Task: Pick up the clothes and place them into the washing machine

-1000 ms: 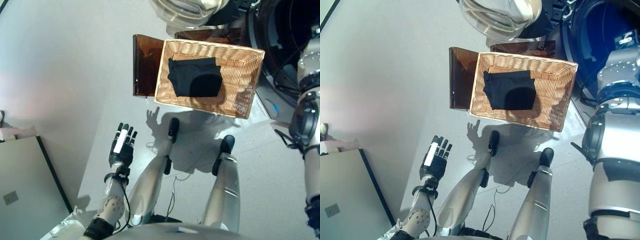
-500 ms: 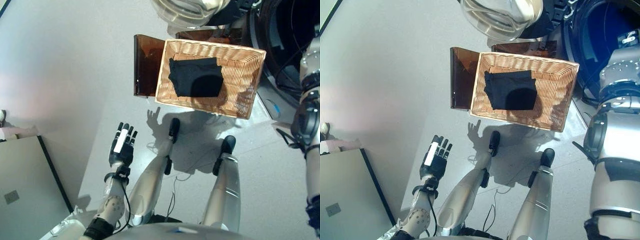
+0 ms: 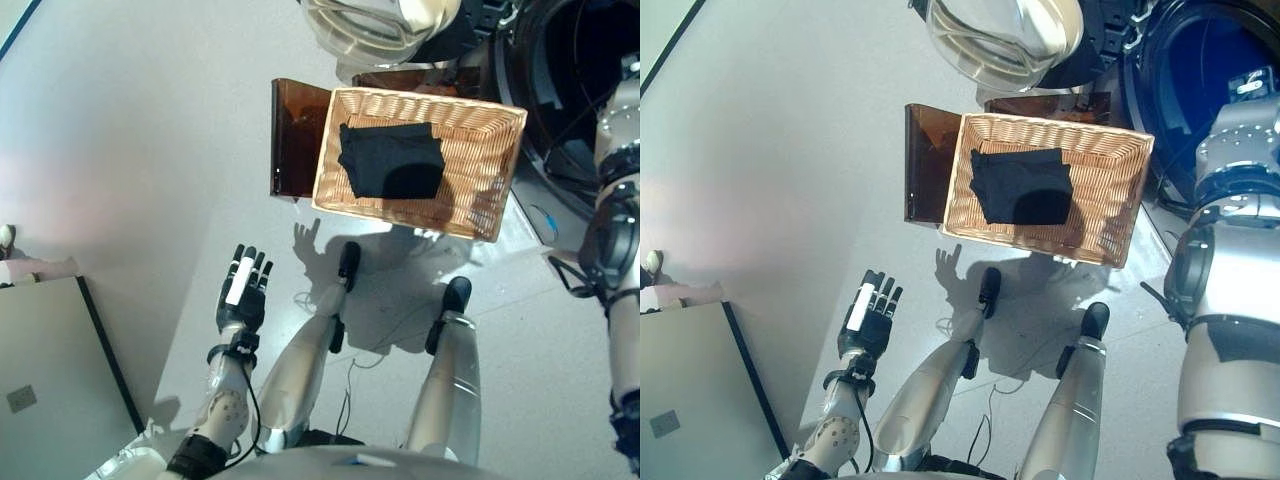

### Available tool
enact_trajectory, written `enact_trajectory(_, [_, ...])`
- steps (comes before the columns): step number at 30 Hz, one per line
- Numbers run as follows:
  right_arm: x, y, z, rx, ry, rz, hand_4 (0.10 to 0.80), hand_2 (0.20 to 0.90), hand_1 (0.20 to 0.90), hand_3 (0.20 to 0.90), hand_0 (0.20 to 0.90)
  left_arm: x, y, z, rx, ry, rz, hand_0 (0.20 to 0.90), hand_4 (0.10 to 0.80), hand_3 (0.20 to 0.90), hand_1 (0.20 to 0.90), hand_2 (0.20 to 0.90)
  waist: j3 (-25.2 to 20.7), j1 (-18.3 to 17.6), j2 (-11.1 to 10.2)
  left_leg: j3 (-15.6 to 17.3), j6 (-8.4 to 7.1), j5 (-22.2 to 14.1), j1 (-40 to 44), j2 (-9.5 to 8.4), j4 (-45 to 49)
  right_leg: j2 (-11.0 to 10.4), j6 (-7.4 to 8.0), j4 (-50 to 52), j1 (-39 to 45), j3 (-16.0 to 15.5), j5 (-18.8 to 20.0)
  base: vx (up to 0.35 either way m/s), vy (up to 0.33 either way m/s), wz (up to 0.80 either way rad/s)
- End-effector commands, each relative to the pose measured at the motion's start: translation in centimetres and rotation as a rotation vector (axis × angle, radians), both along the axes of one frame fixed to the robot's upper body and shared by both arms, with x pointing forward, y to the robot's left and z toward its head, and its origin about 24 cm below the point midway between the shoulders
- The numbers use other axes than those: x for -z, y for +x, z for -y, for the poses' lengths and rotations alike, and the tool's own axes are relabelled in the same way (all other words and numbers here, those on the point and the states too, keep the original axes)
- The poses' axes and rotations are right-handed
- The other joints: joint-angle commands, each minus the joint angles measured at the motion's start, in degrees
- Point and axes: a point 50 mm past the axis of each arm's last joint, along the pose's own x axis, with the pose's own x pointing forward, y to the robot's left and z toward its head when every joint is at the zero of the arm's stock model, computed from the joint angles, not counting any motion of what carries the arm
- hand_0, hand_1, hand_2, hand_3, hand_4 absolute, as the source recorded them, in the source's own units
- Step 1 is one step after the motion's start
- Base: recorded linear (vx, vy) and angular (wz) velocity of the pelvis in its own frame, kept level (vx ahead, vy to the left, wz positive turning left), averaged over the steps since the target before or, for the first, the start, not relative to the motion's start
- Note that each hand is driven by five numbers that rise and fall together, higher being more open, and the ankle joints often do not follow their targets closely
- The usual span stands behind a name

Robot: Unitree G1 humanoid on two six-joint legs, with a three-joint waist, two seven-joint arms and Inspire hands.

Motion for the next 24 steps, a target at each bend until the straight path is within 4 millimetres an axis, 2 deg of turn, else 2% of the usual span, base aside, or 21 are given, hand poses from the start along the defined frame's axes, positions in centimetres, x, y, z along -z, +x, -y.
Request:
enact_trajectory(1, [-7.7,-2.4,0.3,0.098,-0.252,0.206,0.800,0.900,0.900,0.900,0.900,-2.7,1.3,-0.8,-0.004,0.050,0.141,0.900,0.800,0.900,0.900,0.900,-0.5,-0.1,3.6,1.9,-5.45,-6.0,2.2,2.14,1.8,0.0,0.18,-15.0,8.2,1.0,4.8,0.000,0.000,0.00])
enact_trajectory(2, [-7.7,-2.4,0.2,0.098,-0.251,0.206,0.800,0.900,0.900,0.900,0.900,-2.7,1.3,-0.9,-0.005,0.051,0.141,0.900,0.800,0.900,0.900,0.900,-0.4,-0.2,3.6,1.9,-5.44,-6.1,2.3,2.14,1.9,0.0,0.18,-15.2,8.4,0.9,4.8,0.000,0.000,0.00])
enact_trajectory(8, [-4.1,-0.3,-1.4,0.028,-0.186,0.147,0.800,0.900,0.900,0.900,0.900,-2.8,1.6,-1.4,-0.031,0.052,0.141,0.900,0.800,0.900,0.900,0.900,-0.9,-0.6,1.4,1.8,-5.03,-7.7,2.9,2.09,4.9,-0.2,0.02,-17.1,12.1,0.1,5.4,0.000,0.000,0.00])
enact_trajectory(13, [-2.6,0.7,-3.1,-0.019,-0.170,0.154,0.800,0.900,0.900,0.900,0.900,-2.8,1.7,-1.8,-0.051,0.050,0.133,0.900,0.800,0.900,0.900,0.900,-0.7,-0.9,0.3,1.9,-4.86,-8.6,3.0,2.12,6.4,-0.2,-0.04,-18.0,13.5,-0.1,5.7,0.000,0.000,0.00])
enact_trajectory(14, [-1.5,1.5,-4.5,-0.058,-0.169,0.152,0.800,0.900,0.900,0.900,0.900,-2.8,1.8,-1.8,-0.059,0.041,0.133,0.900,0.800,0.900,0.900,0.900,-0.5,-1.1,-0.2,1.9,-4.72,-9.0,3.1,2.20,7.1,-0.2,-0.11,-18.3,14.2,-0.1,5.9,0.008,-0.002,-0.03])
enact_trajectory(18, [1.0,2.6,-7.3,-0.126,-0.140,0.148,0.800,0.900,0.900,0.900,0.900,-2.7,1.6,-2.1,-0.085,0.026,0.117,0.900,0.800,0.900,0.900,0.900,-0.1,-1.8,-1.5,2.1,-4.45,-9.8,3.6,2.41,8.2,0.3,-0.46,-18.7,15.4,0.2,6.0,0.004,0.008,0.00])
enact_trajectory(24, [3.9,3.5,-12.2,-0.247,-0.148,0.156,0.800,0.900,0.900,0.900,0.900,-2.7,1.5,-2.5,-0.126,0.007,0.107,0.900,0.800,0.900,0.900,0.900,0.5,-2.7,-3.4,2.5,-4.30,-10.6,4.2,2.87,9.3,0.9,-0.95,-18.8,16.5,0.2,6.1,0.003,0.006,-0.03])
